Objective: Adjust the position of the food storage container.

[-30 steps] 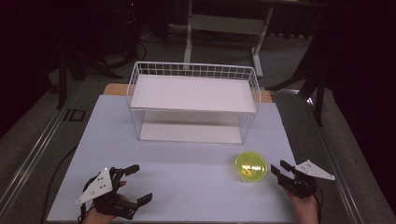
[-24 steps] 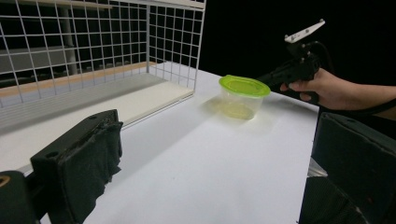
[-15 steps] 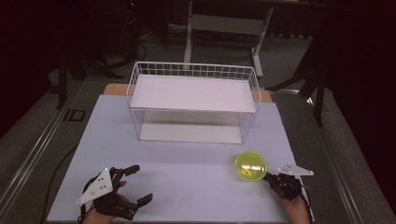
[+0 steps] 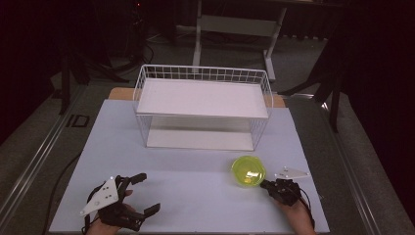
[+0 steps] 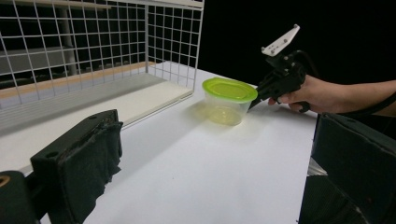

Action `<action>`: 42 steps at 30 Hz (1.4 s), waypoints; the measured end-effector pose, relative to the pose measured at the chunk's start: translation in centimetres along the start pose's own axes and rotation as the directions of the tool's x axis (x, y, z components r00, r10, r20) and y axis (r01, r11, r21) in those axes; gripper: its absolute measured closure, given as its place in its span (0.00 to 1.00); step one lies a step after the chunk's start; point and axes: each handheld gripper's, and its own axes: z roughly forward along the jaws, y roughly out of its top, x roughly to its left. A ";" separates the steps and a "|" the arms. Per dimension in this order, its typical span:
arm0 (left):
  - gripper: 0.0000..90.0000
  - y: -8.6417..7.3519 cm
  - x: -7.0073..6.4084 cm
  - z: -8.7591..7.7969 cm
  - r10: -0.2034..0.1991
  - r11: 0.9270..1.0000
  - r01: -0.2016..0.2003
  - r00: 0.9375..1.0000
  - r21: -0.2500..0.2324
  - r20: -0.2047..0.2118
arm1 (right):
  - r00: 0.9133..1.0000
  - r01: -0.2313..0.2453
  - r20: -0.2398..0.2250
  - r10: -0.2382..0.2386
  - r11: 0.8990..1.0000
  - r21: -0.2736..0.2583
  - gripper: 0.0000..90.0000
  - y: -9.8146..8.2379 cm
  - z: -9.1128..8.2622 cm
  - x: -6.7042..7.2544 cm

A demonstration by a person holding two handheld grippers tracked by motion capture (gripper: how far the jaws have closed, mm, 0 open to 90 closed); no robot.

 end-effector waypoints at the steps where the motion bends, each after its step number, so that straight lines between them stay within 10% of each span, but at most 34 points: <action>1: 0.03 0.0 0.0 0.0 -0.002 1.000 0.002 1.000 -0.001 0.001 | 1.000 -0.002 0.013 0.002 1.000 0.005 1.00 0.1 0.1 0.0; 10: 0.03 0.0 0.0 -0.1 0.002 1.000 -0.002 1.000 0.001 0.002 | 0.998 -0.040 0.040 0.042 0.999 -0.037 1.00 1.5 0.9 -1.2; 42: 0.03 -0.1 -0.1 0.1 0.010 1.000 -0.010 1.000 0.015 0.012 | 0.988 0.013 -0.154 -0.012 1.000 0.008 1.00 5.0 6.9 5.3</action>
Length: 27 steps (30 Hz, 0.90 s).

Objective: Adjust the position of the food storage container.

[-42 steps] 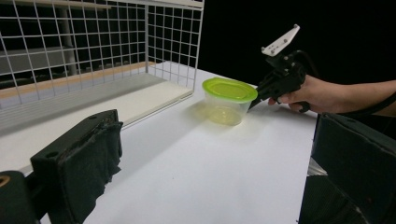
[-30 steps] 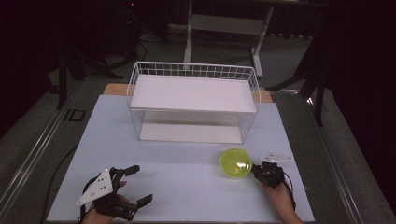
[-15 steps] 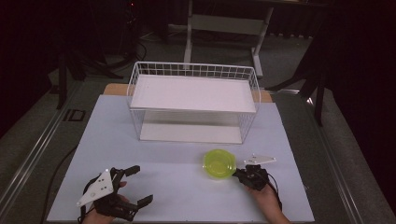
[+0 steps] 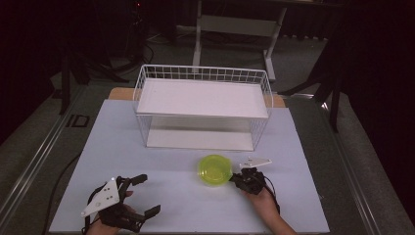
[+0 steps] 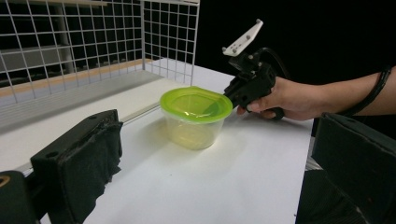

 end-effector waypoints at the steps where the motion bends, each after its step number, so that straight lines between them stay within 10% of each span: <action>1: 0.03 0.0 0.0 0.0 -0.002 1.000 0.002 1.000 0.000 0.001 | 1.000 0.002 -0.004 -0.002 1.000 0.002 1.00 0.1 0.2 0.2; 27: 0.03 -0.1 0.0 0.0 -0.004 1.000 0.004 1.000 0.008 0.002 | 0.997 0.020 -0.073 -0.020 1.000 0.001 1.00 1.6 3.0 2.8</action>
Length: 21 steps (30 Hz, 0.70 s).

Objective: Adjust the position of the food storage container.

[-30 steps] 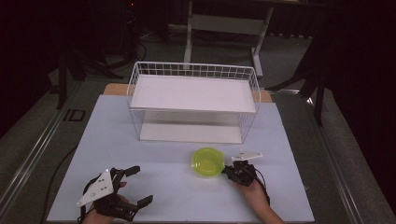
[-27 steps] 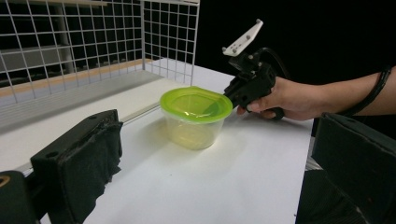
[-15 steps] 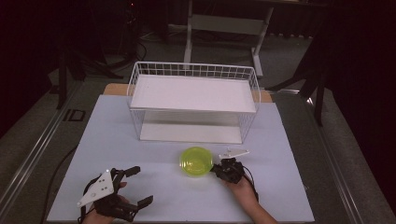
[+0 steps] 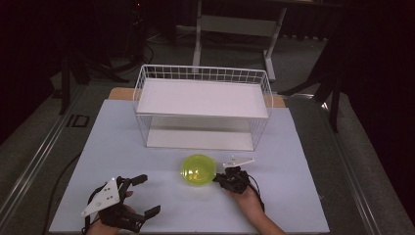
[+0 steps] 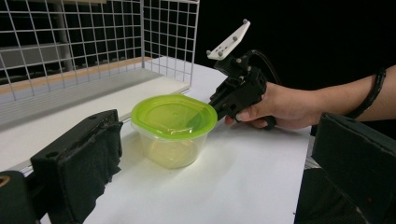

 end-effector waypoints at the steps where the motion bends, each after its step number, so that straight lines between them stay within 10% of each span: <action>1: 0.03 0.0 0.0 0.0 -0.001 1.000 0.001 1.000 -0.001 0.000 | 1.000 0.001 -0.004 -0.001 1.000 0.000 1.00 0.0 0.1 0.1; 21: 0.03 -0.1 0.0 0.1 -0.002 1.000 0.002 1.000 0.004 0.004 | 1.000 0.016 -0.003 -0.016 1.000 0.002 1.00 1.0 1.1 0.8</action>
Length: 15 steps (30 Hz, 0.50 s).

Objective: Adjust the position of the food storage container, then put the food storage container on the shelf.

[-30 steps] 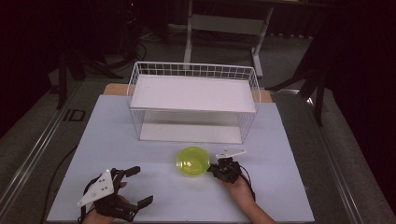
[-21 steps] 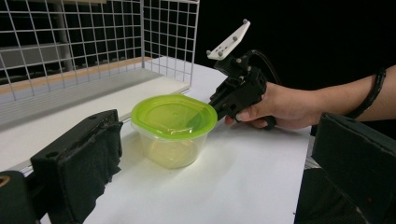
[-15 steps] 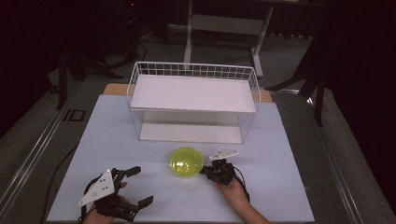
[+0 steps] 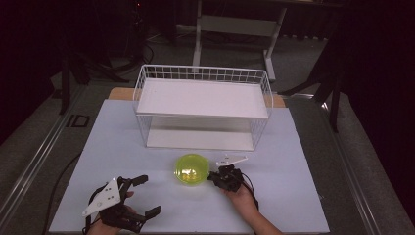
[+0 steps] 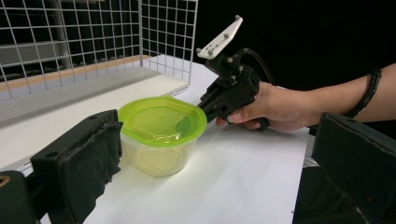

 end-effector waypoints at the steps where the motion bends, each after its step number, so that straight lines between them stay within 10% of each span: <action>1: 0.03 0.0 0.0 0.0 -0.002 1.000 0.002 1.000 -0.001 0.000 | 1.000 0.005 0.000 -0.005 1.000 -0.001 1.00 0.0 -0.2 0.0; 10: 0.03 -0.1 0.0 0.2 -0.002 1.000 0.002 1.000 0.006 0.003 | 0.997 0.064 0.046 -0.062 0.997 -0.046 0.93 -0.6 -3.7 0.4; 15: 0.03 -0.1 0.0 0.3 -0.007 1.000 0.007 1.000 0.008 0.002 | 0.993 0.108 0.055 -0.103 0.988 -0.106 0.61 -0.6 -6.5 1.1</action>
